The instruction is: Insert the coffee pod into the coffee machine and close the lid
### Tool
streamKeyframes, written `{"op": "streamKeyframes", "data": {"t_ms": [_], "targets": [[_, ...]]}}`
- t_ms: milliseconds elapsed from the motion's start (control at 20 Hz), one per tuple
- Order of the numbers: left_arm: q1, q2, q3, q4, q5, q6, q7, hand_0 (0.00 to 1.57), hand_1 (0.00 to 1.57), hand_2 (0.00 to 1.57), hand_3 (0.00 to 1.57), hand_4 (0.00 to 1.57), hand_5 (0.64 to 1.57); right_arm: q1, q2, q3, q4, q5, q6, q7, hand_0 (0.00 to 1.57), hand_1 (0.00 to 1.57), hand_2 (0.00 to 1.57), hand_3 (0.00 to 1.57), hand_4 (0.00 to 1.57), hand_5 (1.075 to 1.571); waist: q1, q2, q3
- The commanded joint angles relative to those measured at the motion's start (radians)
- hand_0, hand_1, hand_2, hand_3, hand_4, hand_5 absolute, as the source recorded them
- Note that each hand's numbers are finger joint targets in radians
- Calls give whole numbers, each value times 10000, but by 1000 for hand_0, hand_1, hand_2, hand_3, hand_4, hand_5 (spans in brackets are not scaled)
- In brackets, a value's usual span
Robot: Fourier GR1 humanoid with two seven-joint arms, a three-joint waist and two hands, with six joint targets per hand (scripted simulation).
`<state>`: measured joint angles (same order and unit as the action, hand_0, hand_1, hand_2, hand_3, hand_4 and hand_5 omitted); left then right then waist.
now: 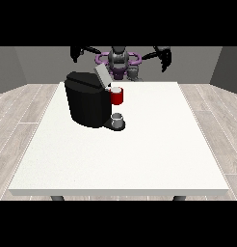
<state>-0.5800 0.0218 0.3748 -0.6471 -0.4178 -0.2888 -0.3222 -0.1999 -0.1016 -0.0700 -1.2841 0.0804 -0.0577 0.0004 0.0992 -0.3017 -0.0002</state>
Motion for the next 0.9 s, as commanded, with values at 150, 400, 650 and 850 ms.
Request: {"op": "streamKeyframes", "data": {"t_ms": [150,400,650,850], "targets": [[730,-97,-164,-1130,939,-819,154,0,0,0,0,368,1571,-903,-1184,-492,-96,-87,716,-30,0,0,0,0,80,1571,679,435,5],[1104,-216,-1048,-2462,1621,-267,963,0,0,0,0,360,1571,-1730,-1003,-891,374,-614,678,661,0,0,0,0,0,1571,772,906,5],[1273,-217,-2256,-3303,2563,252,1137,0,0,0,0,383,1571,-2682,-870,-1422,1493,-994,394,563,0,0,0,0,83,1571,1281,1583,7],[2173,39,-2083,-4220,2292,-407,1156,0,0,0,0,356,1571,-2795,-1008,-1793,1722,-1598,642,1146,0,0,0,0,97,1571,1444,1664,6]]}}
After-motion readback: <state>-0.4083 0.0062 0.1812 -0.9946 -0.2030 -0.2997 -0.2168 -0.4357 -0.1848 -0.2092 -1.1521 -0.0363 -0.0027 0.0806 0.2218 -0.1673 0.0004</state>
